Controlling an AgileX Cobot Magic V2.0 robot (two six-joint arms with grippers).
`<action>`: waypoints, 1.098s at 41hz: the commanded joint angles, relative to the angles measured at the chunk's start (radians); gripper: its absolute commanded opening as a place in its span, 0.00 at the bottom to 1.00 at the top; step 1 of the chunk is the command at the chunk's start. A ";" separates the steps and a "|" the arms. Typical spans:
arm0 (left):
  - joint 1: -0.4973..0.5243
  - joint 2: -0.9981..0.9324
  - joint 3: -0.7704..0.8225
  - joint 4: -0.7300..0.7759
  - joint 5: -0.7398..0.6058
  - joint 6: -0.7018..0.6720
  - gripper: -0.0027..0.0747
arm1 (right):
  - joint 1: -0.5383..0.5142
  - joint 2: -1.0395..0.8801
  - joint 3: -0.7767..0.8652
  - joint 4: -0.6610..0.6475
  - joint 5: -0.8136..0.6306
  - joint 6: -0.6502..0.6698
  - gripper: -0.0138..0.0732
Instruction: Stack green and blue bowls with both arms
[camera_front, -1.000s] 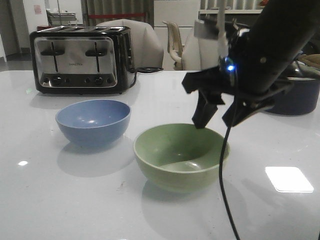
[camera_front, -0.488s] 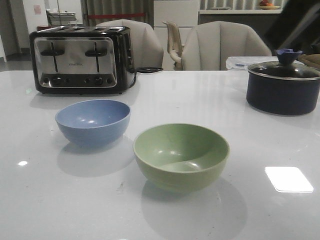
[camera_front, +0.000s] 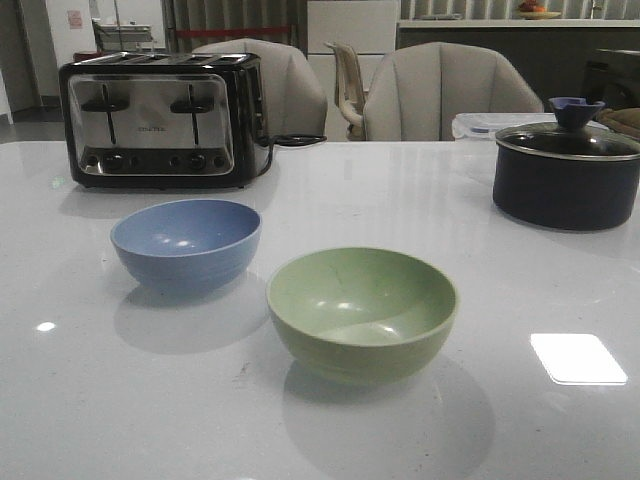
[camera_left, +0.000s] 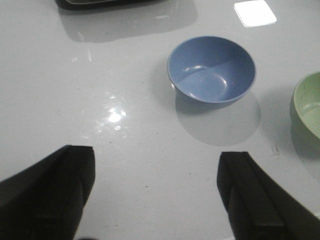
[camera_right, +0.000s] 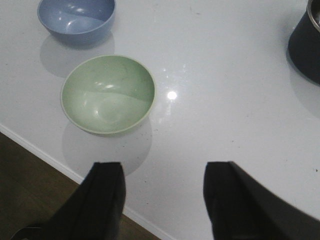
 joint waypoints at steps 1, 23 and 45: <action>-0.038 0.112 -0.089 -0.007 -0.051 0.005 0.77 | 0.000 -0.003 -0.026 -0.007 -0.067 -0.011 0.70; -0.044 0.867 -0.516 -0.018 -0.020 0.005 0.77 | 0.000 -0.002 -0.026 -0.007 -0.067 -0.011 0.70; -0.044 1.156 -0.729 -0.025 -0.056 0.005 0.43 | 0.000 -0.002 -0.026 -0.007 -0.067 -0.011 0.70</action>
